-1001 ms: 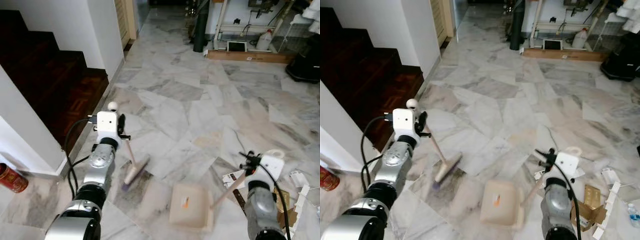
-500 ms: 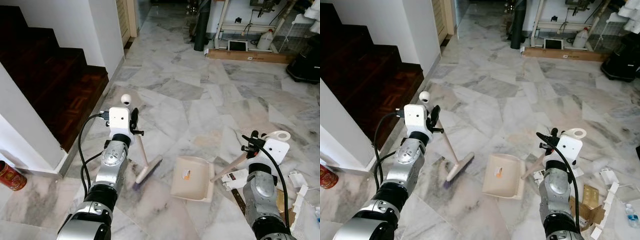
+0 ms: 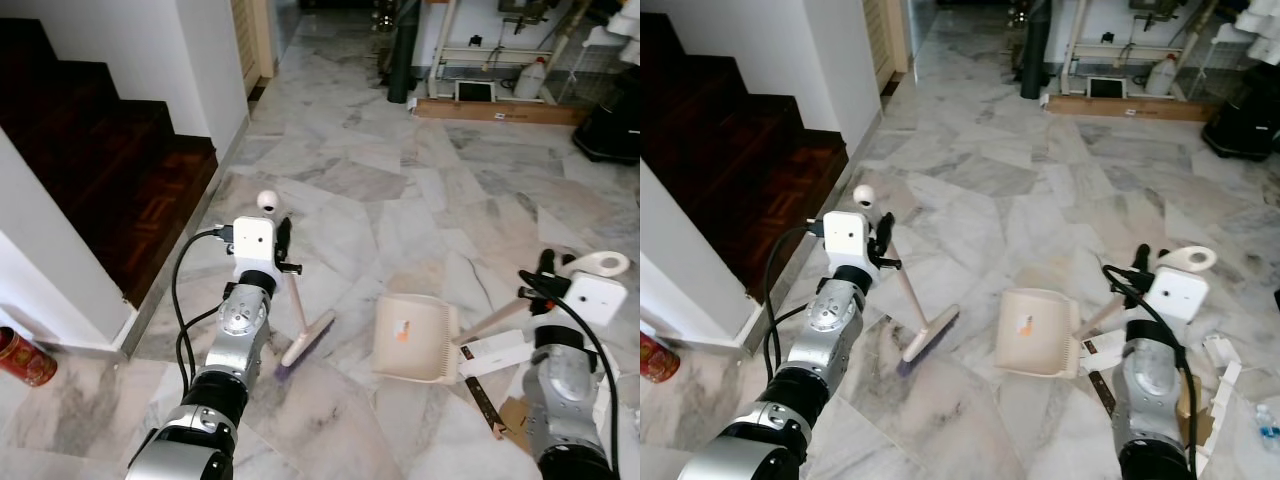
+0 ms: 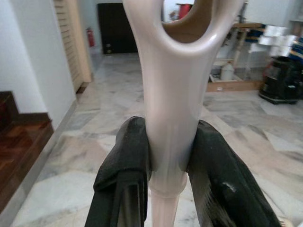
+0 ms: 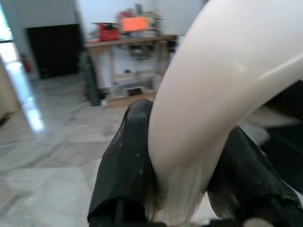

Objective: Sweep floor

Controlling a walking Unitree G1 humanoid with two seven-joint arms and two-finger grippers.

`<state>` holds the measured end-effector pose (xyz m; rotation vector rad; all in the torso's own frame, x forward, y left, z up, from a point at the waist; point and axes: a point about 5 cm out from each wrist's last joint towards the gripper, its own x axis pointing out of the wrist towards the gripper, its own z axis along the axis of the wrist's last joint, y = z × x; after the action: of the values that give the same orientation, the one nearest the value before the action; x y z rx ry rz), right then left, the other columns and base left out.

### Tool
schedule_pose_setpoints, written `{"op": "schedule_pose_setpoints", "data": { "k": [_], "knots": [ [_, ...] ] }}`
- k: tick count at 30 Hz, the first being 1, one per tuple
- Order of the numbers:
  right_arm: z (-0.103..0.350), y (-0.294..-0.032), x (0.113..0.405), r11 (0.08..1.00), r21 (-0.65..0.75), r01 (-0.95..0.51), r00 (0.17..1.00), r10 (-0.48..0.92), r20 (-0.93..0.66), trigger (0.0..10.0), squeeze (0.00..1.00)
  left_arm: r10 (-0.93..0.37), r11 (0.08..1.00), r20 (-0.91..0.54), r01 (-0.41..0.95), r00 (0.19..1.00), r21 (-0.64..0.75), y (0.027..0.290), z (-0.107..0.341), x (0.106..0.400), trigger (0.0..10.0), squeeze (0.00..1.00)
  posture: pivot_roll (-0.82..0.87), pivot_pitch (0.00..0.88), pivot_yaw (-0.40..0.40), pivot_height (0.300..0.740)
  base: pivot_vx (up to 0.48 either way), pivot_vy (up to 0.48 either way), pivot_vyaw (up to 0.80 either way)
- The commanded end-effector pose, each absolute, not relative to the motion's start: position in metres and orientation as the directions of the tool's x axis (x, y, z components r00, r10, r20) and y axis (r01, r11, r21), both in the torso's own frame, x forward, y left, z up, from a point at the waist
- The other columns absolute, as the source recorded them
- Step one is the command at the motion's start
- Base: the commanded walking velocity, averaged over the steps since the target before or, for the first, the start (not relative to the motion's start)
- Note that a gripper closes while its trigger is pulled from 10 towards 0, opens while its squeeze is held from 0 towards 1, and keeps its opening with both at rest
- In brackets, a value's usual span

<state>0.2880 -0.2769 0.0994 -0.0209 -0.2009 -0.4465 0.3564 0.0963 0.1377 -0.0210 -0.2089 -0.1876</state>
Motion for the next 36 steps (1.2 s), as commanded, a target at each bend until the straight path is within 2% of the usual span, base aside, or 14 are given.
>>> {"op": "schedule_pose_setpoints", "data": {
  "k": [1, 4, 8, 14, 21, 30, 36],
  "knots": [
    [0.112, -0.276, 0.291, 0.899, 0.053, 0.435, 0.866, -0.433, 0.248, 10.0, 0.0, -0.178, 0.984, 0.257, 0.175, 0.95, 0.036, 0.104, 0.154, 0.364, 10.0, 0.0, -0.19, 0.0, 0.071, 0.74, 0.0, 0.0, 0.0],
    [0.112, -0.267, 0.296, 0.914, 0.046, 0.403, 0.886, -0.402, 0.232, 10.0, 0.0, -0.12, 0.993, 0.26, 0.12, 0.958, 0.017, 0.117, 0.157, 0.369, 10.0, 0.0, -0.21, 0.0, 0.048, 0.74, 0.0, 0.0, 0.0],
    [0.114, -0.263, 0.3, 0.928, 0.027, 0.371, 0.901, -0.366, 0.233, 10.0, 0.0, -0.071, 0.997, 0.249, 0.076, 0.966, -0.013, 0.121, 0.152, 0.368, 10.0, 0.0, -0.2, 0.0, 0.043, 0.74, 0.0, 0.0, 0.0],
    [0.116, -0.26, 0.305, 0.927, 0.048, 0.373, 0.898, -0.374, 0.233, 10.0, 0.0, -0.111, 0.994, 0.264, 0.111, 0.958, 0.014, 0.118, 0.156, 0.367, 10.0, 0.0, -0.18, 0.0, 0.061, 0.74, 0.169, 0.0, 0.0],
    [0.106, -0.238, 0.309, 0.942, 0.064, 0.329, 0.922, -0.335, 0.194, 10.0, 0.0, -0.088, 0.996, 0.28, 0.087, 0.956, 0.017, 0.128, 0.161, 0.371, 10.0, 0.0, -0.16, 0.0, 0.055, 0.74, 0.274, 0.0, 0.0],
    [0.105, -0.239, 0.308, 0.94, 0.081, 0.333, 0.921, -0.342, 0.186, 10.0, 0.0, -0.085, 0.996, 0.272, 0.082, 0.958, 0.022, 0.133, 0.159, 0.37, 10.0, 0.0, -0.17, 0.0, 0.065, 0.74, 0.337, 0.0, 0.0],
    [0.103, -0.236, 0.308, 0.943, 0.077, 0.323, 0.925, -0.332, 0.186, 10.0, 0.0, -0.081, 0.997, 0.272, 0.079, 0.959, 0.016, 0.134, 0.161, 0.372, 10.0, 0.0, -0.17, 0.0, 0.065, 0.74, 0.354, 0.0, -0.69]
  ]
}}
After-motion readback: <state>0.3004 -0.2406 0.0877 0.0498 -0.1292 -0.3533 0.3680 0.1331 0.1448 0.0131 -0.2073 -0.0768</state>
